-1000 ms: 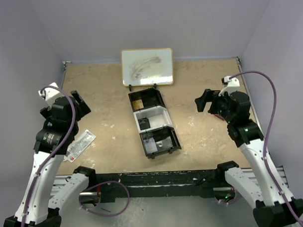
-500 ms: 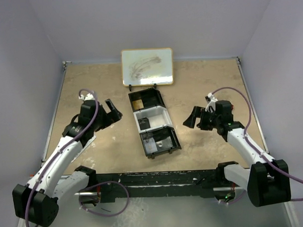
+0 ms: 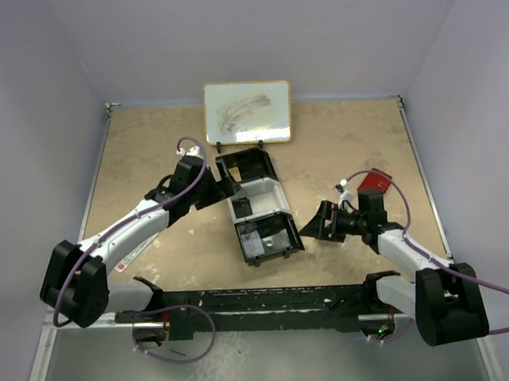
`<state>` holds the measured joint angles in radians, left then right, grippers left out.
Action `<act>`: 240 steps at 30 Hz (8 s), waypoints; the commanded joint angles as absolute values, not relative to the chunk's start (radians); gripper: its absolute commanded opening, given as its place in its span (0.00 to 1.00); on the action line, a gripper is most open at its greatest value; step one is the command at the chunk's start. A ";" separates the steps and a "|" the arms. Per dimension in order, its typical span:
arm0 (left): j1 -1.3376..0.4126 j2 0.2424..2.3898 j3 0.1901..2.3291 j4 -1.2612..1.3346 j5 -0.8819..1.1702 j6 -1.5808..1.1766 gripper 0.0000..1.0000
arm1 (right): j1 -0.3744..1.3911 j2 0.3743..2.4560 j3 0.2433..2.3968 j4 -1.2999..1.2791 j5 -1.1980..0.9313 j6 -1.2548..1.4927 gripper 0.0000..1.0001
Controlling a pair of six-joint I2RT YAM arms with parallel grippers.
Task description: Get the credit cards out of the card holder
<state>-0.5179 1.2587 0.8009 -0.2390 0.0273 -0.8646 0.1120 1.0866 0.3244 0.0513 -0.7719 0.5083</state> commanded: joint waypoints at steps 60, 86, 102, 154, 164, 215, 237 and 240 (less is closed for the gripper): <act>-0.563 1.797 1.557 -0.301 -0.047 -0.578 0.90 | 0.615 1.065 0.486 0.200 -0.335 0.464 0.98; -0.555 0.707 0.718 -0.603 -0.527 -0.985 0.90 | 0.795 1.506 0.934 0.012 -0.241 0.105 0.70; -0.555 0.704 0.698 -0.660 -0.516 -0.984 0.90 | 0.905 1.644 1.062 -0.003 0.046 0.307 0.46; -0.555 0.718 0.698 -0.603 -0.403 -1.009 0.90 | 0.718 2.091 1.737 -0.293 0.373 0.580 0.36; -0.555 0.718 0.697 -0.599 -0.385 -1.004 0.90 | 0.715 2.022 1.764 -0.322 0.353 0.553 0.54; -0.555 0.618 0.642 -0.609 -0.321 -0.941 0.90 | -0.235 1.364 0.647 -0.064 -0.147 0.487 0.37; -0.555 0.669 0.600 -0.511 -0.183 -0.959 0.90 | -0.018 1.078 0.665 -0.242 0.094 0.604 0.71; -0.555 0.673 0.602 -0.514 -0.165 -0.947 0.90 | -0.082 1.253 0.737 -0.220 0.060 0.505 0.71</act>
